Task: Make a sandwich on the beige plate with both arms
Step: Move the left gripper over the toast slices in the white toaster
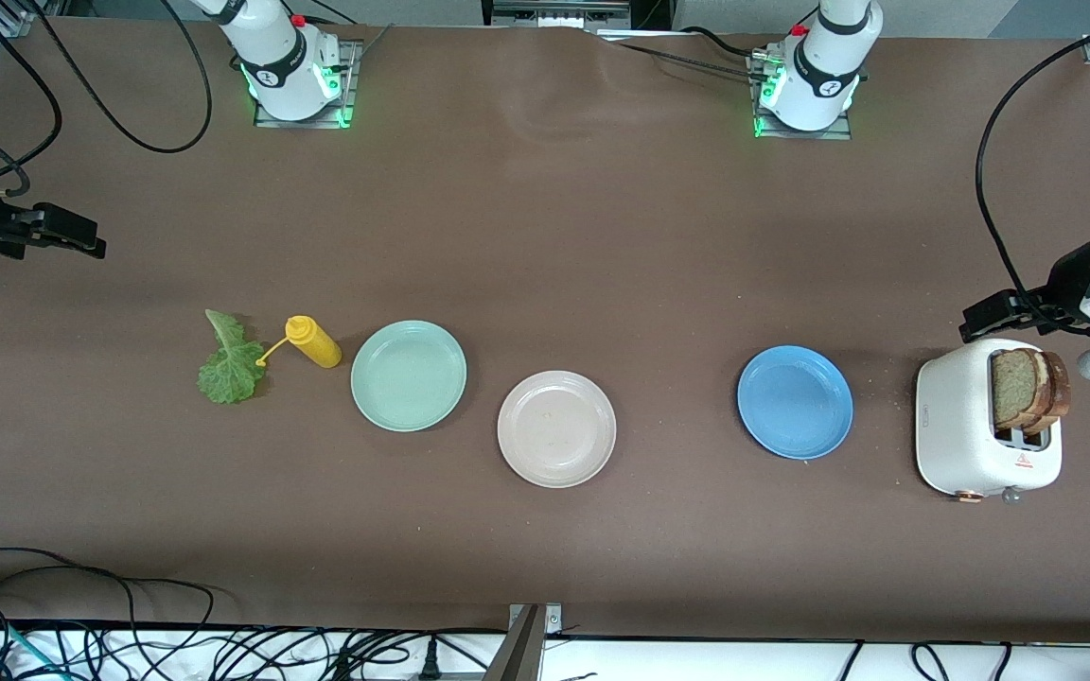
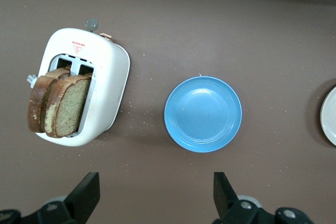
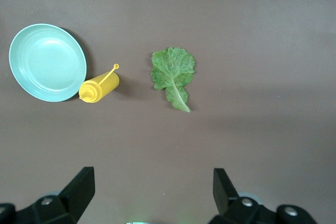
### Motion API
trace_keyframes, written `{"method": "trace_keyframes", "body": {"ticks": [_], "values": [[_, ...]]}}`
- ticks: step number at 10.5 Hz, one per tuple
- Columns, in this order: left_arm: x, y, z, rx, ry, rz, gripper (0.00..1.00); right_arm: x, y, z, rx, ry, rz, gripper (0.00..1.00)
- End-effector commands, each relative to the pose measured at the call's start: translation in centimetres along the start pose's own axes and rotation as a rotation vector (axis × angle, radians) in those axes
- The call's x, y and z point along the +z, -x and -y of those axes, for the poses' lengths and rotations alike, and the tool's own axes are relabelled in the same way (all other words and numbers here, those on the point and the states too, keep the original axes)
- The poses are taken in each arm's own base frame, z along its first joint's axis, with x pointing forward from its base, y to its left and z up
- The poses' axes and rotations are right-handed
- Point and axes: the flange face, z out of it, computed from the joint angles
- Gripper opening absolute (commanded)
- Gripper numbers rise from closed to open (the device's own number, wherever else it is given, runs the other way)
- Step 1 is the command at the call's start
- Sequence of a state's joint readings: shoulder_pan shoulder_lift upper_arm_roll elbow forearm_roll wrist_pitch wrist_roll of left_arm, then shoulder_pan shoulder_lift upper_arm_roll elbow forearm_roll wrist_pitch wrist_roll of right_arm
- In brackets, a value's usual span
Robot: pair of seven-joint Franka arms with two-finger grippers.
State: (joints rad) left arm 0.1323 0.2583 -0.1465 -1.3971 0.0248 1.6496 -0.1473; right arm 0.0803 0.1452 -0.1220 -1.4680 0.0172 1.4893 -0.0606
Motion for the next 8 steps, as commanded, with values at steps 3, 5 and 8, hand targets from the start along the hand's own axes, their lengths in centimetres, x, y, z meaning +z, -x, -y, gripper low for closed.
{"method": "trace_keyframes", "body": {"ticks": [3, 5, 8], "values": [[-0.67, 0.30, 0.29, 0.018, -0.022, -0.001, 1.00, -0.52, 0.11, -0.08, -0.012, -0.014, -0.004, 1.00], [-0.67, 0.30, 0.29, 0.016, -0.022, -0.001, 1.00, -0.58, 0.19, -0.07, -0.012, -0.014, -0.002, 1.00], [-0.57, 0.26, 0.31, 0.021, -0.023, 0.000, 1.00, -0.51, 0.13, -0.08, -0.012, -0.014, -0.002, 1.00]]}}
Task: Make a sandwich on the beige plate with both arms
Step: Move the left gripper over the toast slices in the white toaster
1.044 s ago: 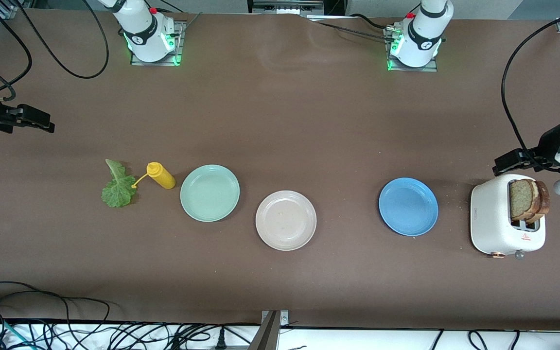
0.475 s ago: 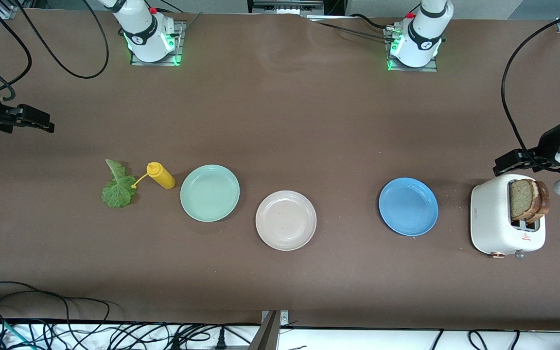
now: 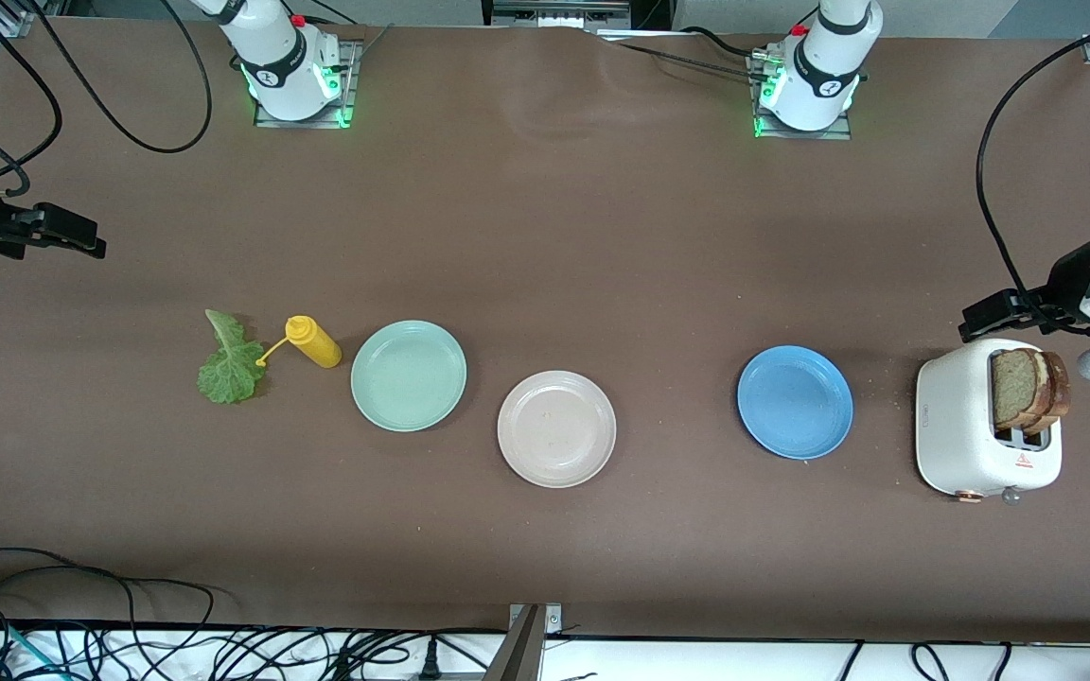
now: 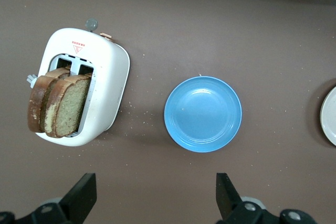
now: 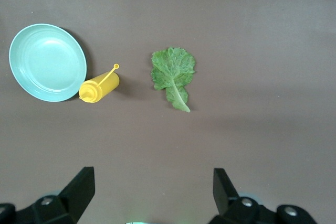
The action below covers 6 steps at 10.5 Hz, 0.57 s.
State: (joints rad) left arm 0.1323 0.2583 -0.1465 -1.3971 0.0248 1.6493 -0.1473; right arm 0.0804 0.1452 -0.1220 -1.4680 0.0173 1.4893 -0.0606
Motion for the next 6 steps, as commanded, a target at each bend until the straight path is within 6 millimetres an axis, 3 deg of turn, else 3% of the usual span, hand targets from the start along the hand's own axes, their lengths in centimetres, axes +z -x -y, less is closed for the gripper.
{"method": "trace_keyframes", "body": {"ticks": [1, 6], "values": [[-0.67, 0.28, 0.39, 0.019, -0.023, -0.002, 1.00, -0.57, 0.19, 0.00, -0.013, -0.014, -0.002, 1.00], [-0.73, 0.26, 0.59, 0.059, -0.025, -0.001, 1.00, -0.57, 0.19, 0.00, -0.013, -0.014, -0.002, 1.00]]}}
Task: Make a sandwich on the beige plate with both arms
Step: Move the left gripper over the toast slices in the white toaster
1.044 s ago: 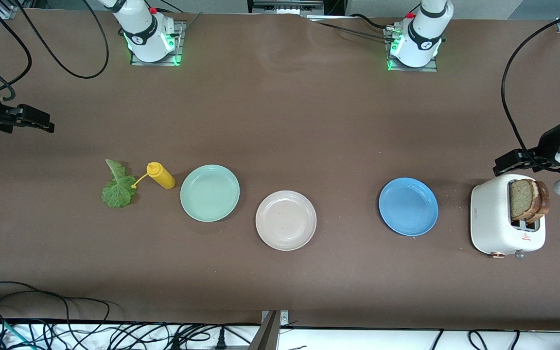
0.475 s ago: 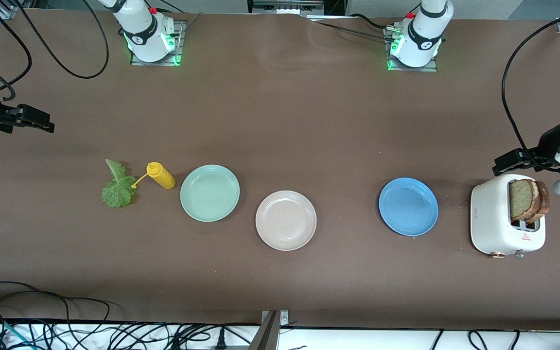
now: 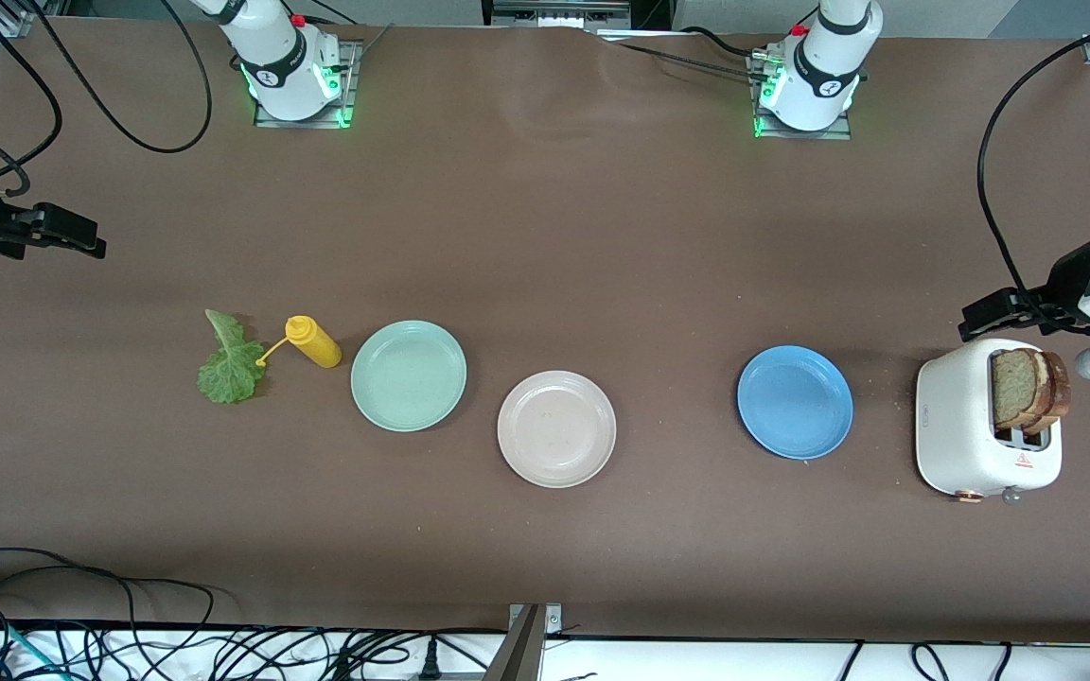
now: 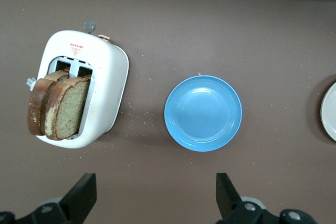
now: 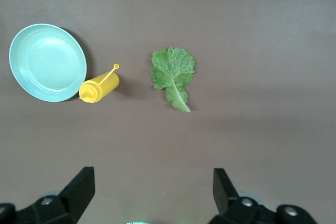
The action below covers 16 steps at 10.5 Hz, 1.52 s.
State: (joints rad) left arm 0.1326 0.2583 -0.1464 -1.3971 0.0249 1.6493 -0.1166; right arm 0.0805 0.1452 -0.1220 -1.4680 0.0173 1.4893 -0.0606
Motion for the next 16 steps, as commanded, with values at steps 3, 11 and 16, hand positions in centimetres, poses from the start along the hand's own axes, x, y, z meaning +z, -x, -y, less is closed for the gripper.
{"method": "trace_keyframes", "body": {"ticks": [3, 11, 16], "values": [[-0.9, 0.4, -0.1, 0.041, -0.022, -0.004, 1.00, -0.7, 0.2, 0.0, -0.015, -0.014, -0.005, 1.00], [3.9, -1.5, 9.1, 0.189, -0.008, 0.067, 1.00, -0.6, 0.1, 0.1, -0.013, -0.013, -0.013, 1.00], [12.2, -4.5, 14.3, 0.182, 0.017, 0.080, 0.99, -0.6, 0.1, 0.1, -0.013, -0.013, -0.010, 1.00]]}}
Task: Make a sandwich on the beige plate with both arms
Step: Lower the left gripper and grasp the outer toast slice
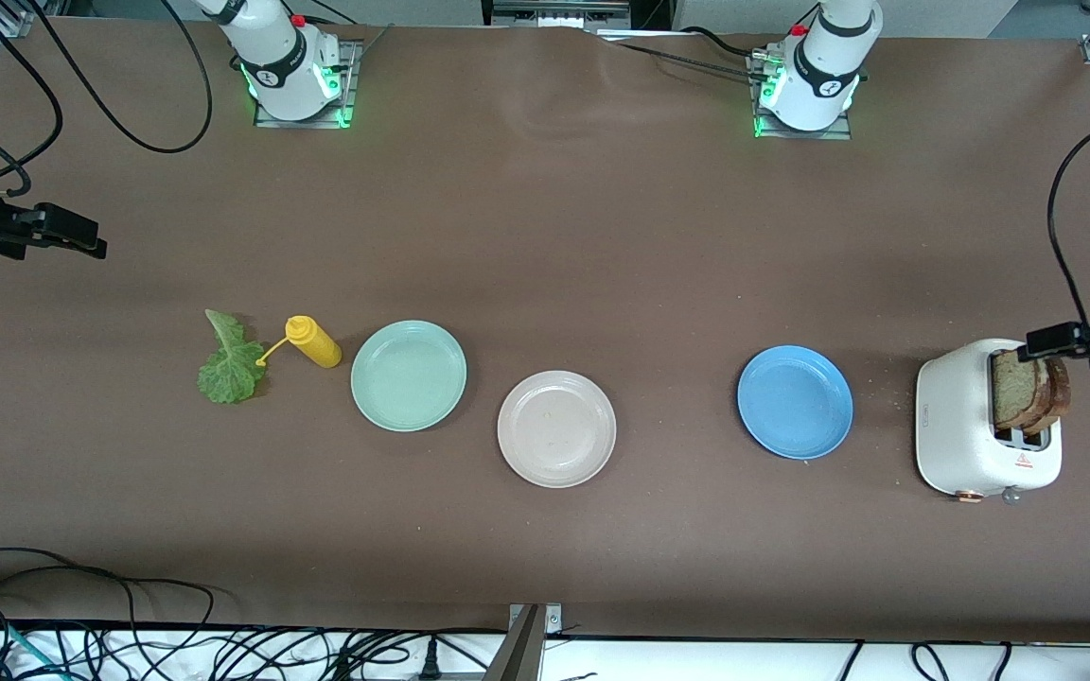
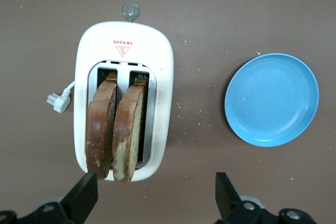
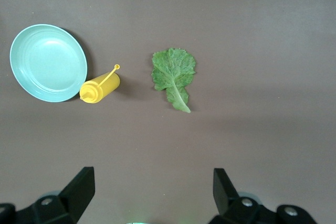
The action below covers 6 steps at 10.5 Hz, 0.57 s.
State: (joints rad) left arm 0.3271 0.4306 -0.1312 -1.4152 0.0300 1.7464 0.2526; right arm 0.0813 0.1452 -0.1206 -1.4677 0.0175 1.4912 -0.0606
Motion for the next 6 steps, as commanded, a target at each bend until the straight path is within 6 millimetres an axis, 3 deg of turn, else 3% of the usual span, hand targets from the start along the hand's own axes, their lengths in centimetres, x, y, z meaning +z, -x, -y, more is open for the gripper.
{"method": "trace_keyframes", "body": {"ticks": [1, 6], "values": [[1.4, -1.0, 0.4, 0.022, -0.012, -0.009, 0.99, -0.6, 0.1, -0.1, -0.011, -0.013, -0.008, 1.00], [4.1, -1.4, 1.0, 0.037, -0.052, 0.046, 0.97, -0.5, 0.1, -0.1, -0.009, -0.015, -0.005, 1.00]]}}
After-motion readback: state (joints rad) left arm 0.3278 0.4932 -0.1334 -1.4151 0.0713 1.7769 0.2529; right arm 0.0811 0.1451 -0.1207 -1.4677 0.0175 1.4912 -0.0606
